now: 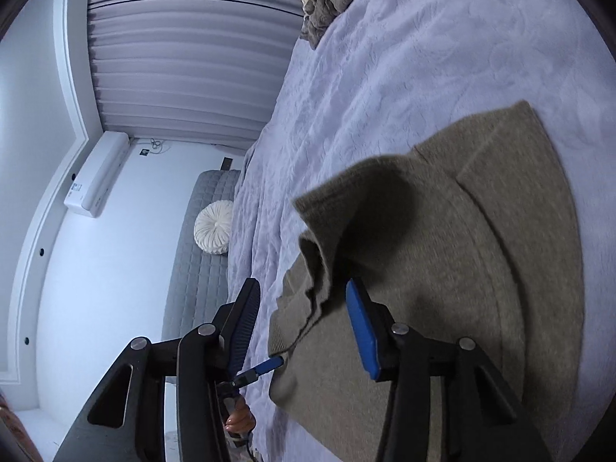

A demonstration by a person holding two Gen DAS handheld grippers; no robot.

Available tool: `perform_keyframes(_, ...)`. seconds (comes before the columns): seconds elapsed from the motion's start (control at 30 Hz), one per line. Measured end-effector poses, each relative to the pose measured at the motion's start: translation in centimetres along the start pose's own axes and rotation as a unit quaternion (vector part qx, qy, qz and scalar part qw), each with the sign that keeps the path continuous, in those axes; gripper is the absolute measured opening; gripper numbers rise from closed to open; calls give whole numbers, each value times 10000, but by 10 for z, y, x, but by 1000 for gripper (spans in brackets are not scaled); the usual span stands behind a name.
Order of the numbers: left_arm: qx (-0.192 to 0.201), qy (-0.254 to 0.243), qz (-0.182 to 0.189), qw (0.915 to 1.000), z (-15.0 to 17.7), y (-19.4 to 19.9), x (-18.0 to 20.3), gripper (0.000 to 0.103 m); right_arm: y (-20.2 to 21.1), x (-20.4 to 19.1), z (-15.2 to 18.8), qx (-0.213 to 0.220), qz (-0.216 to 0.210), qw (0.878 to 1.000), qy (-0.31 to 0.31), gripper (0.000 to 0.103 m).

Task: Fold small clothes

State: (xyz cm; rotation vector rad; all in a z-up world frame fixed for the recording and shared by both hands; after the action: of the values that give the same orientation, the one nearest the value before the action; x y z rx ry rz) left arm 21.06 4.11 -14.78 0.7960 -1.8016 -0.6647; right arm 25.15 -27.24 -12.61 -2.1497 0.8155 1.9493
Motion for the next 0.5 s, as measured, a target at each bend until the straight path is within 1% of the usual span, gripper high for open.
perform_keyframes(0.03, 20, -2, -35, 10000, -7, -6, 1, 67, -5, 6, -2, -42, 111, 9999, -38, 39)
perform_keyframes(0.07, 55, 39, -26, 10000, -14, -11, 3, 67, -9, 11, -4, -42, 189, 9998, -63, 38)
perform_keyframes(0.1, 121, 88, -23, 9999, -24, -15, 5, 67, -14, 13, -7, -10, 167, 9998, -97, 38)
perform_keyframes(0.13, 242, 115, -107, 9996, -36, -18, 5, 67, -20, 12, -12, 30, 68, 9999, -128, 37)
perform_keyframes(0.17, 383, 138, -272, 9988, -48, -20, 2, 67, -24, 10, -18, 74, -14, 9999, -128, 37)
perform_keyframes(0.2, 554, 185, -529, 9969, -60, -22, -2, 67, -30, 7, -25, 138, -49, 9998, -93, 37)
perform_keyframes(0.23, 728, 265, -801, 9938, -71, -22, -8, 67, -36, 4, -35, 244, -4, 9997, -38, 37)
perform_keyframes(0.3, 1052, 571, -1284, 9845, -89, -19, -25, 71, -43, 3, -52, 470, 129, 9988, -43, 38)
perform_keyframes(0.37, 1414, 871, -1671, 9719, -102, -10, -40, 71, -43, 9, -69, 788, 327, 9962, -159, 39)
perform_keyframes(0.4, 1583, 981, -1857, 9648, -106, -3, -46, 71, -42, 11, -75, 916, 378, 9949, -204, 46)
perform_keyframes(0.43, 1696, 1080, -1968, 9596, -108, 5, -53, 71, -38, 13, -80, 1069, 441, 9930, -235, 52)
perform_keyframes(0.47, 1750, 1165, -2008, 9568, -108, 12, -58, 71, -35, 14, -85, 1185, 504, 9914, -240, 53)
perform_keyframes(0.5, 1737, 1232, -2010, 9562, -108, 16, -62, 71, -30, 14, -87, 1266, 564, 9901, -238, 54)
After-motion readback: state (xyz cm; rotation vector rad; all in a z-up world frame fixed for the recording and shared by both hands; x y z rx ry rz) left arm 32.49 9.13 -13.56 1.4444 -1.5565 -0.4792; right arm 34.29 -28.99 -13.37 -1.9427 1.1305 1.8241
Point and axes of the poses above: each gripper's, at about its wrist camera, not at the fingertips, and y roughly against the way its jaws point, x to its right, z to its underside, the point moved 7 cm from there along -y, roughly the way its jaws point, and after that the axes turned 6 degrees about -z, right-handed, at the moved point
